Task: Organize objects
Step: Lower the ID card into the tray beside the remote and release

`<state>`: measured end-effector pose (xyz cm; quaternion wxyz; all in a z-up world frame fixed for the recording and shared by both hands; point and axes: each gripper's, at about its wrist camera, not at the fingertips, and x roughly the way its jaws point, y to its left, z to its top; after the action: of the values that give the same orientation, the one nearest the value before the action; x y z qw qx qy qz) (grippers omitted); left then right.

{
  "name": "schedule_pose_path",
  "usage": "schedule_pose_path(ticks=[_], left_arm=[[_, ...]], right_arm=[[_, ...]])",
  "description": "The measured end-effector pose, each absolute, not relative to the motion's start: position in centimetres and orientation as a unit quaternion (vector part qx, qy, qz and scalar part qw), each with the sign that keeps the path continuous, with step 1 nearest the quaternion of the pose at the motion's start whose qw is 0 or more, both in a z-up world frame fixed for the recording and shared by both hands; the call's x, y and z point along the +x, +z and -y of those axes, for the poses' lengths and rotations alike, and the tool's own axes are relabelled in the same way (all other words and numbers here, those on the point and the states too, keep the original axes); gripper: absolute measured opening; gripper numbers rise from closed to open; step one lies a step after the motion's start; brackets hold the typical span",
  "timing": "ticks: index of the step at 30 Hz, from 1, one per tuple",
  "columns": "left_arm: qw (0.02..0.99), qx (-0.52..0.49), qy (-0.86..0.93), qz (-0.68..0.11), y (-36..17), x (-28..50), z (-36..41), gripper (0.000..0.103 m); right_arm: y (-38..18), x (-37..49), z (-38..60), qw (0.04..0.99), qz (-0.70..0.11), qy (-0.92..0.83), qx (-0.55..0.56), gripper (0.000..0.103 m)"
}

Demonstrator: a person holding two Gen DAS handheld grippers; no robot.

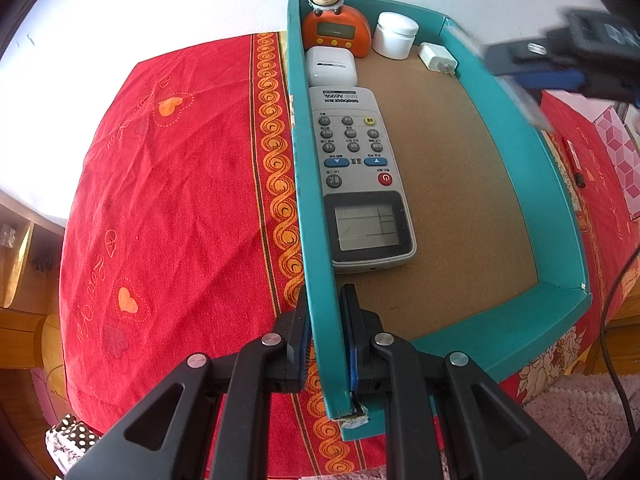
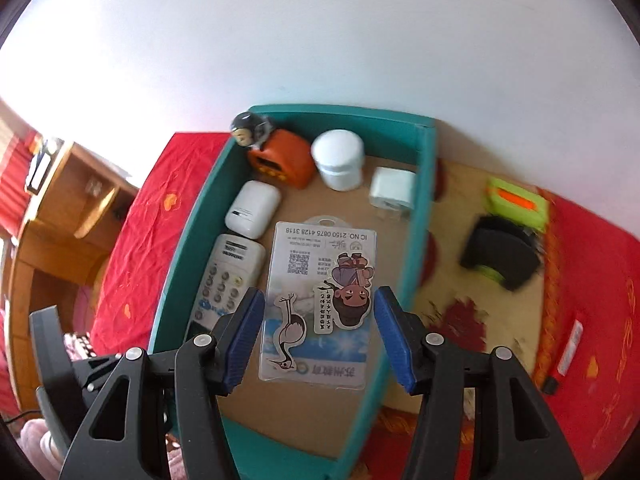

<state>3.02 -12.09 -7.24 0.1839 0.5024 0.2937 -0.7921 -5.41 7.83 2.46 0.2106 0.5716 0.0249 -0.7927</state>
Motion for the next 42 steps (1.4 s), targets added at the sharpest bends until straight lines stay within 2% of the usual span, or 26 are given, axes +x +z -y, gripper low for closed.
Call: schedule_pose_path(ticks=[11,22,28,31,38,42], left_arm=[[0.187,0.496,-0.794,-0.298,-7.3,3.0,12.1,0.013],[0.188,0.493,-0.795,-0.3,-7.3,2.6,12.3,0.013],[0.192,0.49,-0.794,-0.304,-7.3,2.8,12.3,0.013],[0.192,0.489,-0.795,-0.305,-7.3,2.8,12.3,0.013],[0.193,0.49,-0.793,-0.306,-7.1,3.2,12.3,0.013],[0.194,0.489,-0.793,-0.307,-7.0,3.1,12.5,0.013]], right_arm=[[-3.0,-9.9,-3.5,0.176,-0.014,-0.757,0.629,0.058],[-4.7,-11.0,-1.4,0.144,-0.045,-0.76,0.632,0.058],[-4.8,-11.1,-0.4,0.131,-0.055,-0.768,0.625,0.059],[-4.8,-11.1,-0.3,0.135,-0.047,-0.77,0.622,0.062],[-4.3,-11.0,-0.9,0.169,-0.013,-0.765,0.622,0.064],[-2.7,-9.9,-1.1,0.193,-0.023,-0.774,0.603,0.064]])
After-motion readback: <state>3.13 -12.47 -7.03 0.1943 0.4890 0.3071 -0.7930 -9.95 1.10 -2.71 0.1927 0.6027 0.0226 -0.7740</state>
